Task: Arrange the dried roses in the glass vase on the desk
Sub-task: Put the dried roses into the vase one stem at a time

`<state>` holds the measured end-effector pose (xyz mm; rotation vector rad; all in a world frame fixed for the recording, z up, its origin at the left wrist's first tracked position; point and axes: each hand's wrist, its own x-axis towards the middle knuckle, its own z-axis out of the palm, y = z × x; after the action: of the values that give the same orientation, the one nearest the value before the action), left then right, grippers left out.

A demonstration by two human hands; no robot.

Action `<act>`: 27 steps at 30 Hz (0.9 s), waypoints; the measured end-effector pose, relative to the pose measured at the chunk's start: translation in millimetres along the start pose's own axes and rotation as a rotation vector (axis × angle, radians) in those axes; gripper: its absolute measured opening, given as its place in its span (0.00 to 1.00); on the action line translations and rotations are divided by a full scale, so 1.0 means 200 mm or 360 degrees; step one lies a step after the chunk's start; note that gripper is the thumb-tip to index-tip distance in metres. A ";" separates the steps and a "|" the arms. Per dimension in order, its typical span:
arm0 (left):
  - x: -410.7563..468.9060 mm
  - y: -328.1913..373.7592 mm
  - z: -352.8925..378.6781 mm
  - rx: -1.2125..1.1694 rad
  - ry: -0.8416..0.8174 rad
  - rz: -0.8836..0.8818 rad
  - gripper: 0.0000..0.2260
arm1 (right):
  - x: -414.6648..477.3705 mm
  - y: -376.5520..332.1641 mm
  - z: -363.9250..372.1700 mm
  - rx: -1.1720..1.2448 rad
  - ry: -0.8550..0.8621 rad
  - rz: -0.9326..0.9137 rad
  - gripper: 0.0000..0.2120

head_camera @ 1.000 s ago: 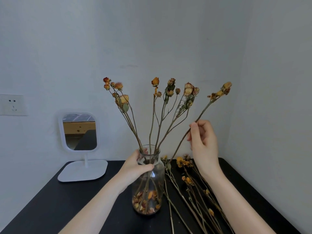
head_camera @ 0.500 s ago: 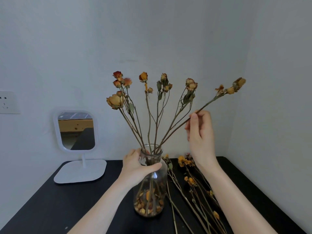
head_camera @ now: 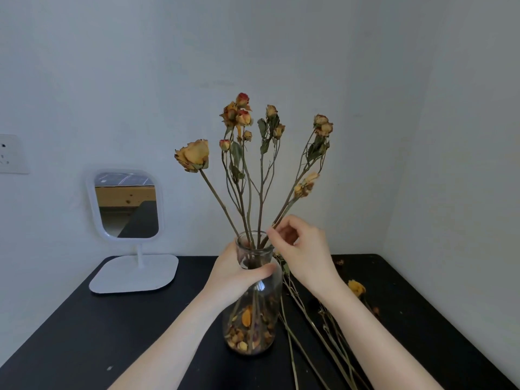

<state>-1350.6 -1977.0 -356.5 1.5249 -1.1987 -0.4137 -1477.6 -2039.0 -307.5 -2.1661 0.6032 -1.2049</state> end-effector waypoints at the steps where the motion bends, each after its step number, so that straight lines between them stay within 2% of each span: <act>1: 0.00 0.00 0.00 -0.0002 -0.0001 -0.0002 0.23 | 0.00 0.01 0.01 -0.0034 -0.0050 0.0046 0.05; 8: 0.00 -0.02 0.01 -0.0031 0.0035 -0.0045 0.27 | -0.01 0.01 -0.01 0.0319 0.0005 0.0218 0.02; 13: 0.00 -0.01 0.01 -0.0018 0.0038 0.0021 0.23 | -0.02 0.02 0.00 0.0144 -0.0067 0.0283 0.07; 19: -0.01 -0.01 0.02 -0.0009 0.0054 0.0073 0.19 | -0.03 0.04 0.02 0.0198 -0.0080 0.0312 0.07; 22: -0.01 -0.01 0.02 -0.0028 0.0055 0.0085 0.19 | -0.05 0.03 0.00 0.0206 -0.0106 0.0275 0.03; 27: -0.05 0.01 0.03 -0.0067 0.0142 0.0011 0.21 | -0.10 0.06 -0.07 0.0228 -0.0098 0.0275 0.06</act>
<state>-1359.9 -1971.7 -359.4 1.4876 -1.1191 -0.3605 -1500.0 -2038.7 -321.6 -1.9809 0.6432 -1.0535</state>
